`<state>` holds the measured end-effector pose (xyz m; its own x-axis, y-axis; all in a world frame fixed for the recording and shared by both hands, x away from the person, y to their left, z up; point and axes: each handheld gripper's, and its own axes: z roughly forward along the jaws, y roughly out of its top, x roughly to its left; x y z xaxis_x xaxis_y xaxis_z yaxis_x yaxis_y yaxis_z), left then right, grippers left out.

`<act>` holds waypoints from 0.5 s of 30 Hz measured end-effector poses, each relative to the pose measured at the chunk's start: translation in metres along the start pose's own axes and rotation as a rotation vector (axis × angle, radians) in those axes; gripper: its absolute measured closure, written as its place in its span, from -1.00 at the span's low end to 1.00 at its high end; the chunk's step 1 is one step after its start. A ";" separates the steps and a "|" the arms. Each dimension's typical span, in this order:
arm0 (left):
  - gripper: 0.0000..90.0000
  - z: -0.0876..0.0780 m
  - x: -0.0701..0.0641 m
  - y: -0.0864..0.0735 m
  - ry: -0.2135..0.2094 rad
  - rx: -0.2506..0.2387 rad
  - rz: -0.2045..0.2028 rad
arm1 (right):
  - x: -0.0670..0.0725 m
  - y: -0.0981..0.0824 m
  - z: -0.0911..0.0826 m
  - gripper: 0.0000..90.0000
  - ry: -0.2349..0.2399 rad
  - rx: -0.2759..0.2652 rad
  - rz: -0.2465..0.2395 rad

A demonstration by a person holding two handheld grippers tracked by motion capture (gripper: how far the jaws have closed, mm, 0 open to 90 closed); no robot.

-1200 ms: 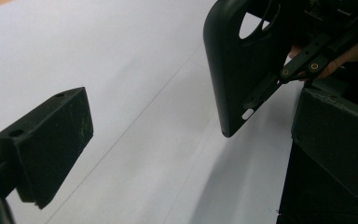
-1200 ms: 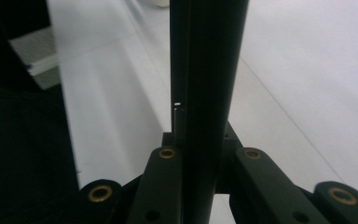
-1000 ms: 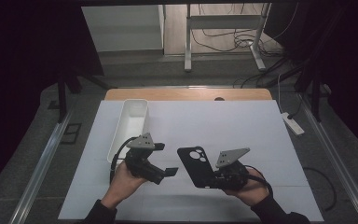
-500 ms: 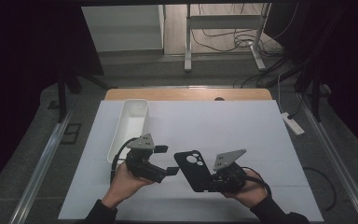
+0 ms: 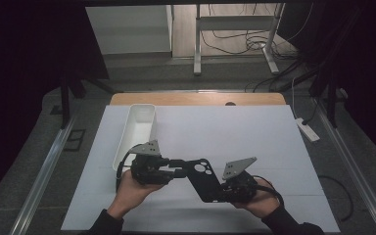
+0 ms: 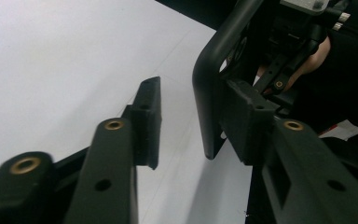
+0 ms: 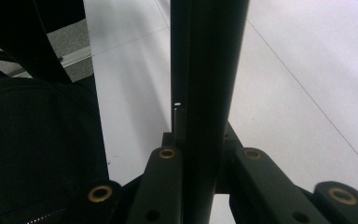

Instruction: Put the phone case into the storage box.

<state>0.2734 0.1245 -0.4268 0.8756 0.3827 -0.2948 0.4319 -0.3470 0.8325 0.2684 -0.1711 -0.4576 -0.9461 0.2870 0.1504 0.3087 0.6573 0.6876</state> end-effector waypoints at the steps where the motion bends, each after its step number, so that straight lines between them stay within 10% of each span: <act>1: 0.39 0.000 0.000 0.000 -0.005 -0.003 0.000 | 0.000 0.000 0.000 0.90 0.001 0.000 -0.002; 15: 0.75 0.002 0.002 -0.001 -0.041 -0.010 -0.016 | 0.001 0.002 0.003 0.90 -0.001 0.007 -0.015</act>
<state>0.2748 0.1243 -0.4291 0.8768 0.3528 -0.3266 0.4437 -0.3324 0.8322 0.2678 -0.1674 -0.4586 -0.9504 0.2782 0.1393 0.2954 0.6664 0.6846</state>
